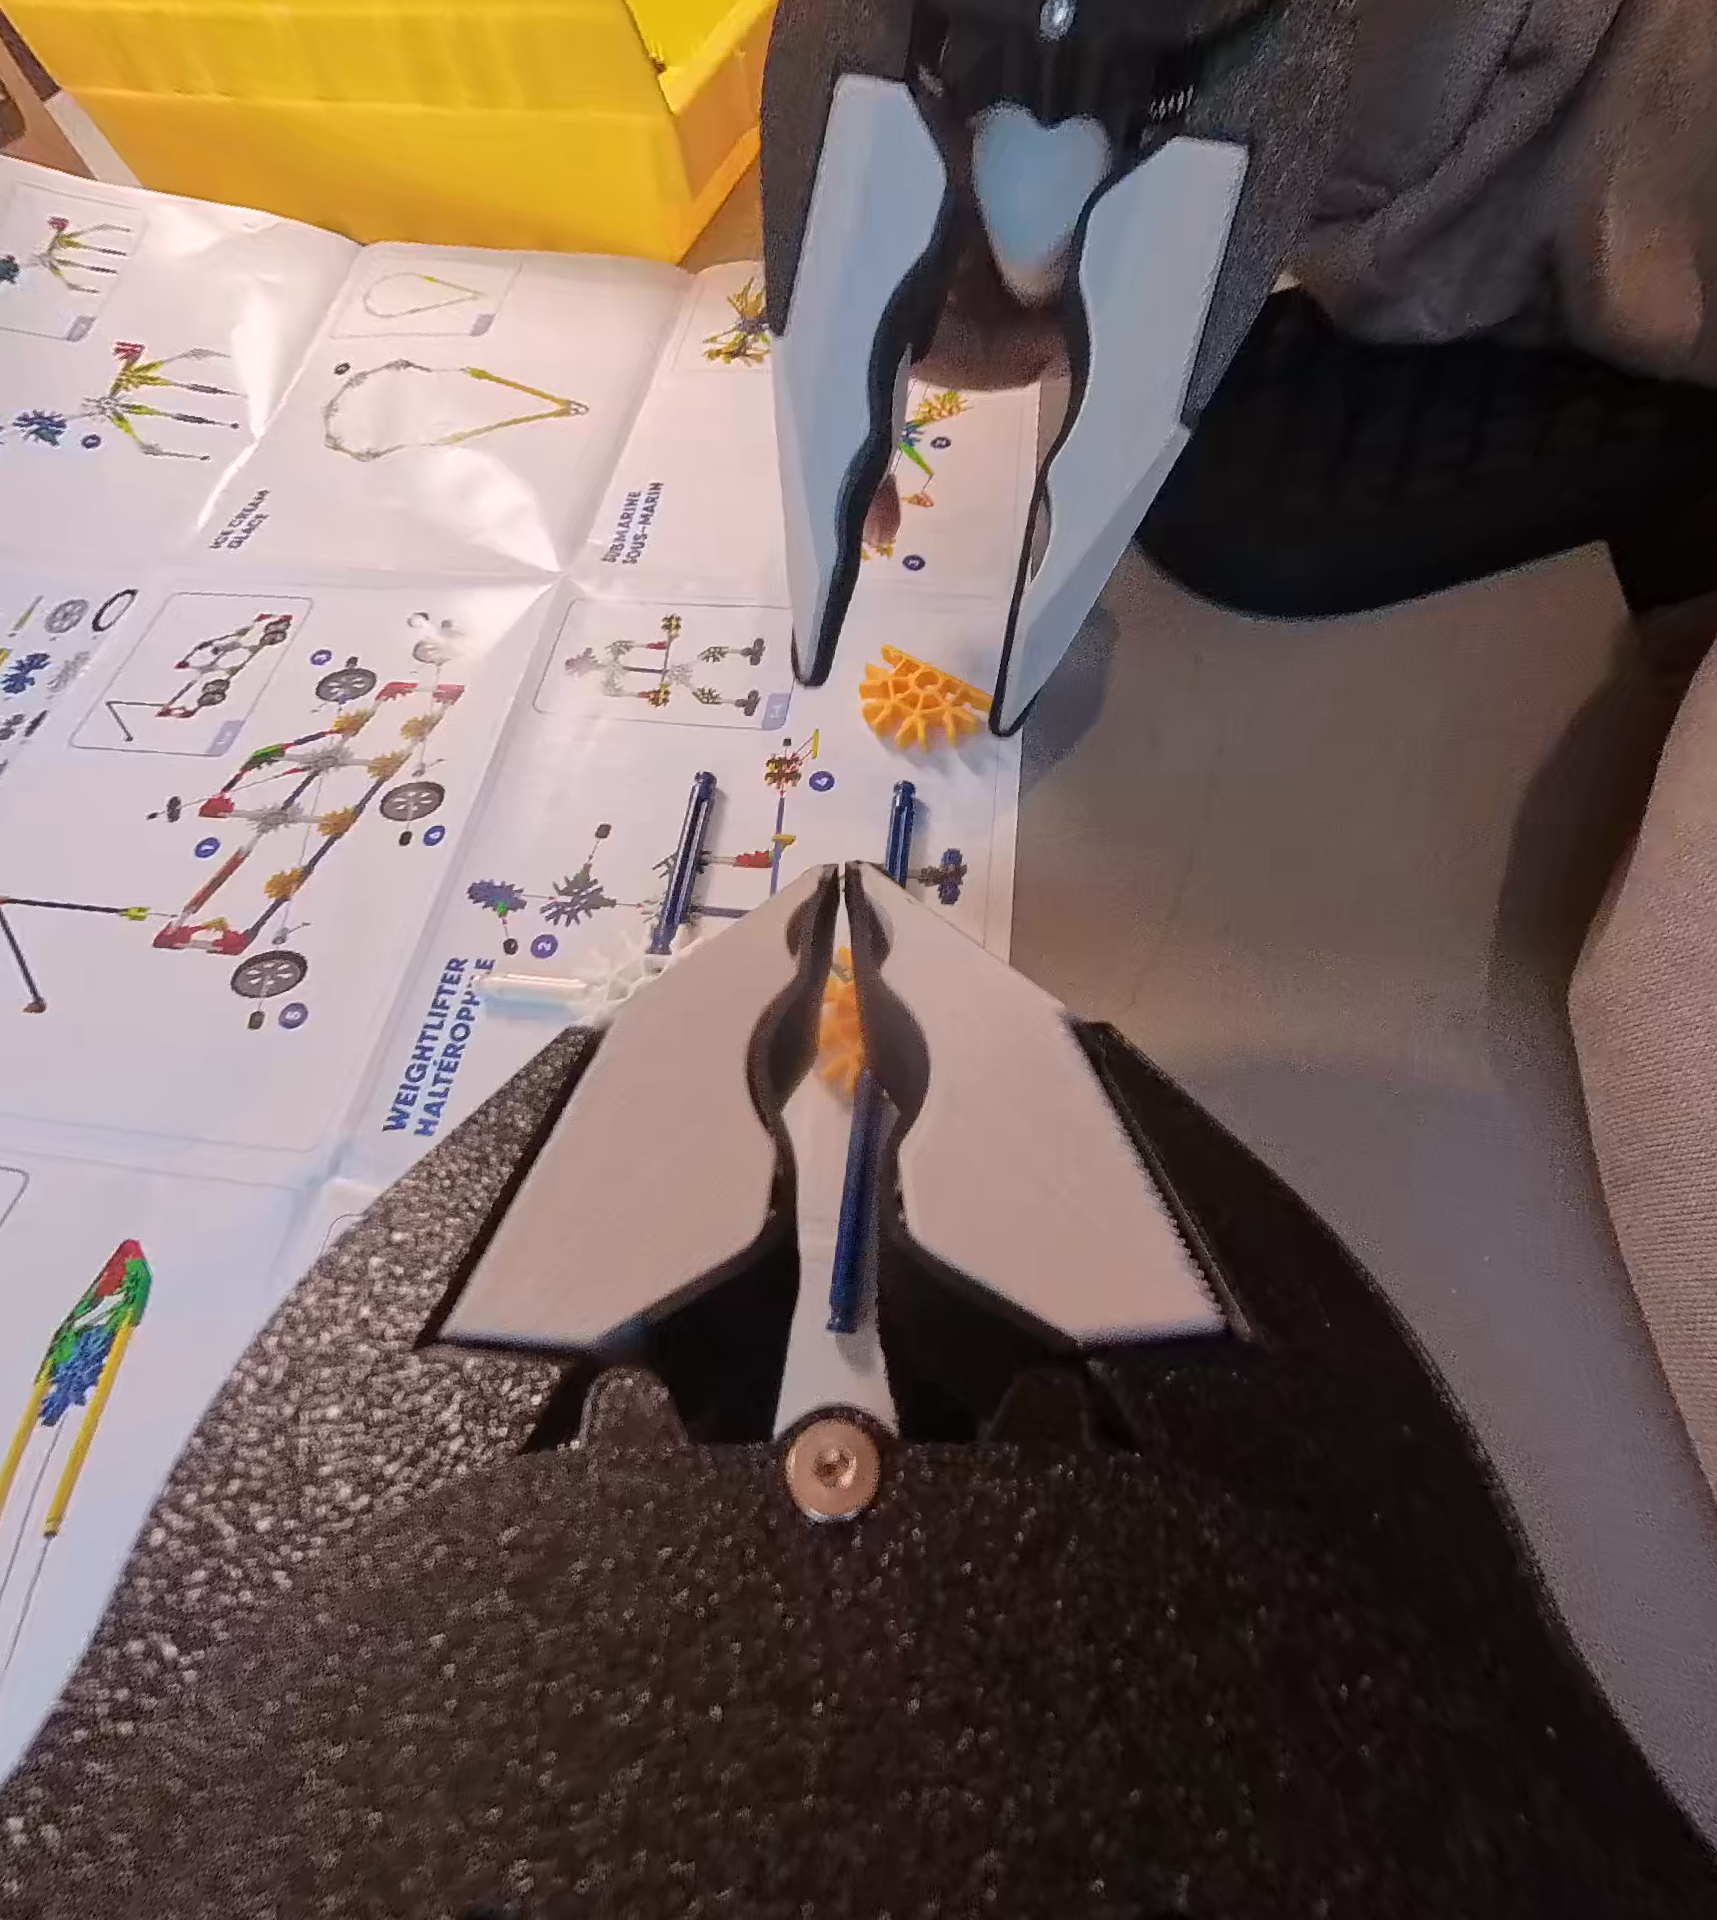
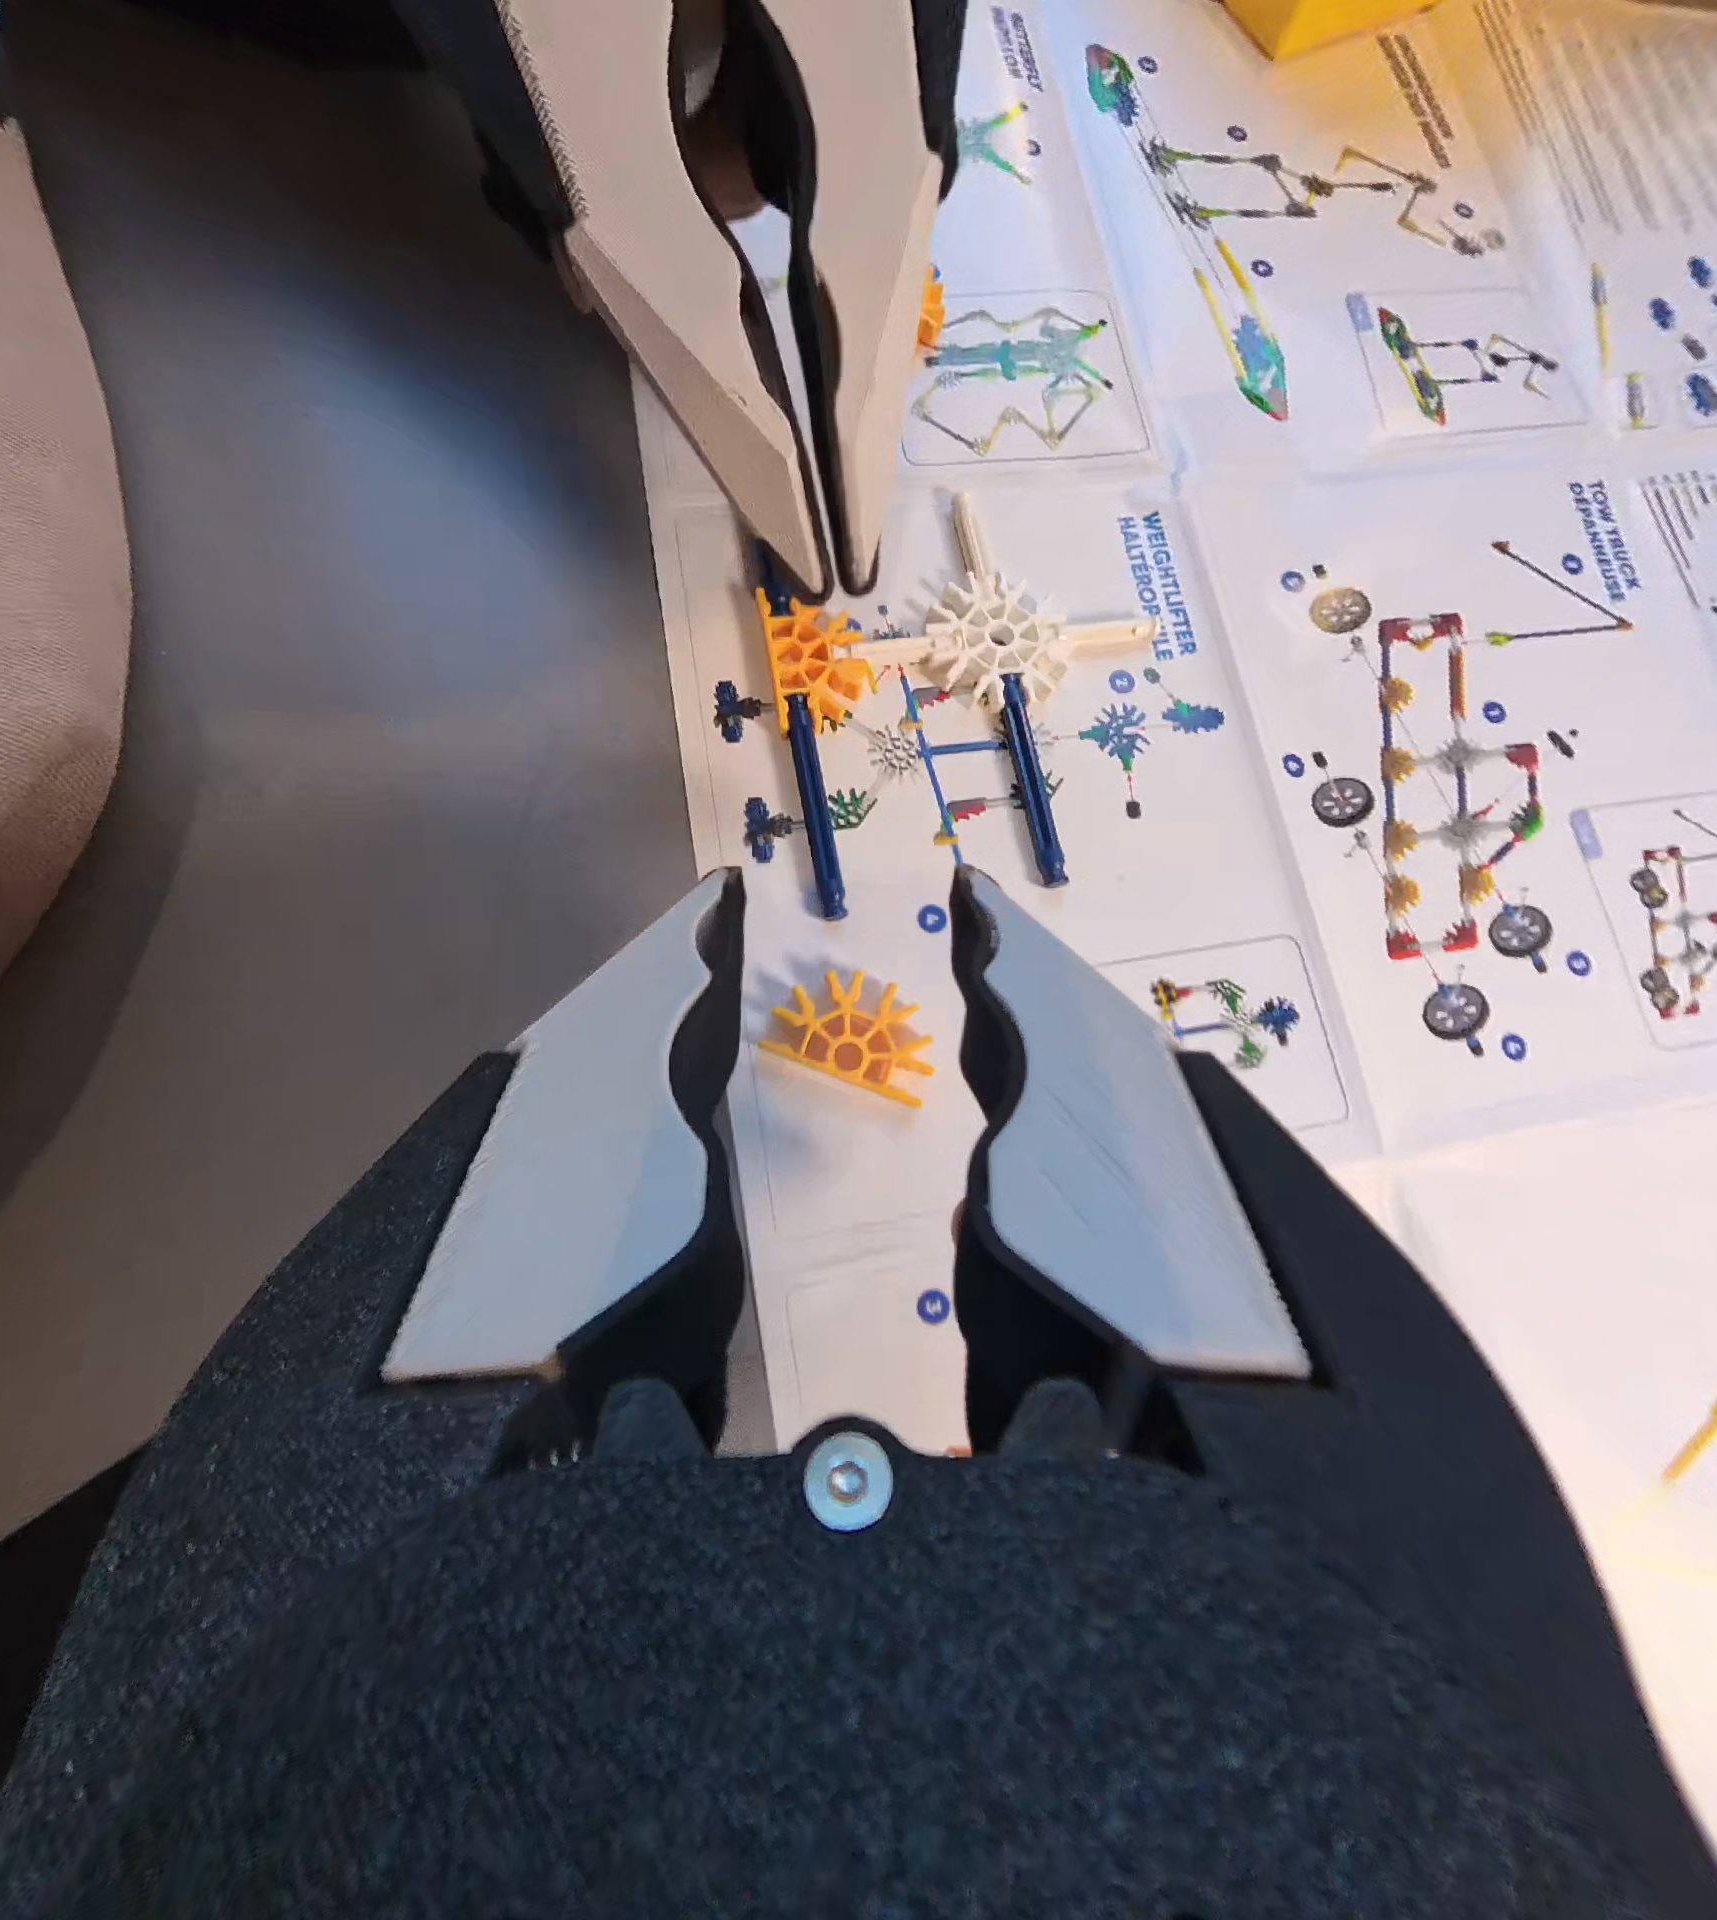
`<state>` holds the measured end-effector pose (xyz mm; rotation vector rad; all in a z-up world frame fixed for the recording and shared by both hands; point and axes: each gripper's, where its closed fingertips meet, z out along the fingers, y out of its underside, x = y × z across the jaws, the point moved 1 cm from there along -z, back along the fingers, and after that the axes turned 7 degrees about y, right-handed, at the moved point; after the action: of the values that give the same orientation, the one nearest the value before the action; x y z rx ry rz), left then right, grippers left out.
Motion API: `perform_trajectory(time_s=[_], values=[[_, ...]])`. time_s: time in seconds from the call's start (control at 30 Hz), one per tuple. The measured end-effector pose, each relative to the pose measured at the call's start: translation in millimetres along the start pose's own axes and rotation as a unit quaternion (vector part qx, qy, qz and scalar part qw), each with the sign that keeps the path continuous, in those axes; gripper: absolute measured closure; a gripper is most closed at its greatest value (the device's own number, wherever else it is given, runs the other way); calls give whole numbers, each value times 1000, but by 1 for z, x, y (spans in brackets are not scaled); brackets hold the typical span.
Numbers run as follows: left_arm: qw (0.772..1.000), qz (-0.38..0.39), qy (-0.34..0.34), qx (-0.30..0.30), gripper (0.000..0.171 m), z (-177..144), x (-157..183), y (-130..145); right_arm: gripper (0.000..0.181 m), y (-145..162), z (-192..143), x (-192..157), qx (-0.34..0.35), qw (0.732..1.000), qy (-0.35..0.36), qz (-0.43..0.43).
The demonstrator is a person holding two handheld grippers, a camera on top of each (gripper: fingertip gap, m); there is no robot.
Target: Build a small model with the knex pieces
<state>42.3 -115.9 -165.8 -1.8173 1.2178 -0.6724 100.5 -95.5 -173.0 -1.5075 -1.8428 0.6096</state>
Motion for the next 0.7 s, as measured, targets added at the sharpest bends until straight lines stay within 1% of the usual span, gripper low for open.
perform_trajectory(time_s=[0.07,0.1,0.23,0.3,0.37,0.43,0.47,0.57,0.6,0.7], values=[[1000,-5,-7,-8,160,-4,-4,4,140,6,-9,-2,-15,1000,6,10],[1000,-10,-7,-7,158,-6,-6,6,139,11,-11,-3,-24,1000,9,14],[1000,-23,-5,1,155,-10,-8,9,137,31,-9,4,-47,998,23,30],[1000,-19,-3,-1,155,-10,-7,9,135,34,-5,3,-55,998,10,28],[1000,-11,-6,-7,155,-10,-5,10,130,41,-3,0,-85,996,-8,32],[1000,-4,-10,-13,155,-10,-3,12,133,43,-6,-8,-102,994,-26,28],[1000,-1,-12,-15,155,-10,-3,13,138,43,-10,-13,-107,993,-38,25],[1000,1,-15,-18,155,-12,-3,14,147,44,-19,-21,-110,993,-44,18],[1000,1,-15,-20,155,-12,-4,15,151,43,-20,-21,-107,993,-41,16],[999,0,-10,-37,154,-12,-4,21,150,34,-17,-8,-78,997,-10,13]])
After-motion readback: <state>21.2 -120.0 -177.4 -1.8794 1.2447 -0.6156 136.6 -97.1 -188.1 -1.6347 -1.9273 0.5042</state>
